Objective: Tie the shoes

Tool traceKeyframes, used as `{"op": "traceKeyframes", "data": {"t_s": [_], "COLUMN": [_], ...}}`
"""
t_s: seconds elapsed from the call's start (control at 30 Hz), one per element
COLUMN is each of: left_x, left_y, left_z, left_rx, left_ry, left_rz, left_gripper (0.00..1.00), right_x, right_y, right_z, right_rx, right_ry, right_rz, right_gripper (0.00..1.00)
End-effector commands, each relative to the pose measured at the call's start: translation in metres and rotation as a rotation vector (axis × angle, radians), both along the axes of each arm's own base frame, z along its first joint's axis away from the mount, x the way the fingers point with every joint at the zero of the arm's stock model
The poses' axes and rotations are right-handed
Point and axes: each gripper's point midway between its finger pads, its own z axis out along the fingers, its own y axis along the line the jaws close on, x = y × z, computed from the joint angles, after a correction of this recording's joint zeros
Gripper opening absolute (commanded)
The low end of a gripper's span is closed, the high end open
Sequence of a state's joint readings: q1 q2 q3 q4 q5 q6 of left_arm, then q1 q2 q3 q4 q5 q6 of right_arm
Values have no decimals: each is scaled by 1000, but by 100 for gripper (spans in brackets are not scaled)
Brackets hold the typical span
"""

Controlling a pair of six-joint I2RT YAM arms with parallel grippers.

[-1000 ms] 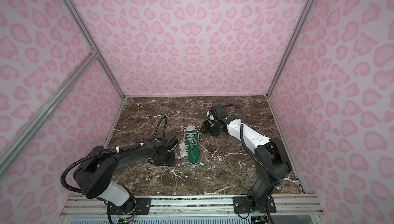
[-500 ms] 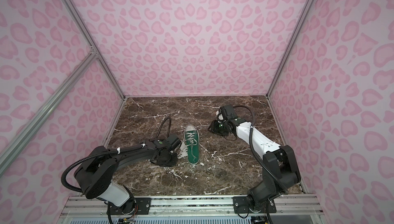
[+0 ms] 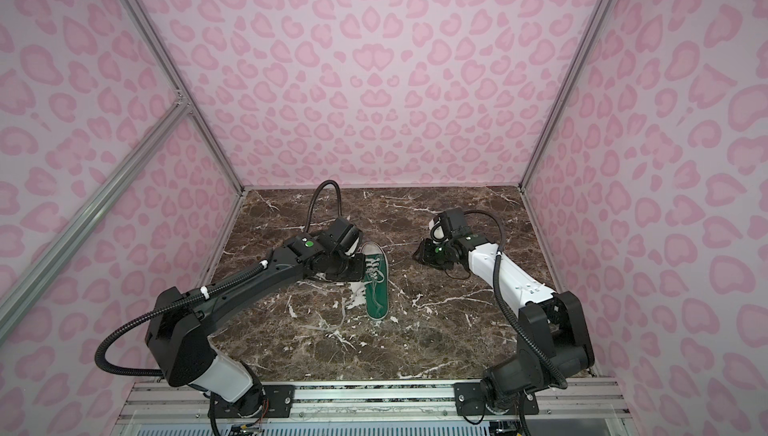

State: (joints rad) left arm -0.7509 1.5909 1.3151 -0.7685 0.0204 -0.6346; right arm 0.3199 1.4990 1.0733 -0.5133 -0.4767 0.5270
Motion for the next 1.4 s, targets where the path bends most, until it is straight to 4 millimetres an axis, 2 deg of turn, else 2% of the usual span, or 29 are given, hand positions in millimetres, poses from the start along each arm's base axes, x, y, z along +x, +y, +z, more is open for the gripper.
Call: {"op": "traceKeyframes", "data": {"t_s": [0.0, 0.07, 0.17, 0.2, 0.27, 0.5, 0.67, 0.87, 0.9, 1.0, 1.27, 1.37], "left_x": [-22, -36, -52, -57, -63, -74, -73, -71, -71, -73, -72, -71], "left_y": [49, 65, 75, 74, 67, 58, 50, 53, 53, 54, 50, 51], "left_z": [-29, -51, -73, -79, -83, -109, -120, -128, -129, -132, -127, -122], "left_rx": [236, 294, 312, 297, 253, 270, 312, 390, 393, 397, 372, 370], "left_ry": [65, 109, 144, 157, 167, 212, 226, 229, 229, 239, 229, 219], "left_rz": [7, 7, 15, 15, 12, -18, -33, -18, -17, -17, -22, -16], "left_gripper": [27, 31, 35, 43, 48, 52, 45, 37, 33, 27, 4, 4], "right_x": [-2, -2, -1, -1, -1, -1, -4, -8, -9, -9, -6, -5], "right_y": [0, -1, -2, -2, -3, -3, -7, -9, -9, -9, -13, -16], "right_z": [1, 0, 0, 0, -1, -1, 0, -3, -4, -5, -2, -1], "right_rx": [-3, -9, -13, -16, -24, -23, -40, -44, -44, -44, -47, -45], "right_ry": [-4, -1, 1, 1, 1, 3, 5, 10, 13, 13, 4, 3], "right_rz": [21, 22, 25, 26, 24, 19, 23, 18, 18, 18, 17, 14], "right_gripper": [42, 42, 42, 42, 42, 42, 42, 42, 42, 42, 42, 42]}}
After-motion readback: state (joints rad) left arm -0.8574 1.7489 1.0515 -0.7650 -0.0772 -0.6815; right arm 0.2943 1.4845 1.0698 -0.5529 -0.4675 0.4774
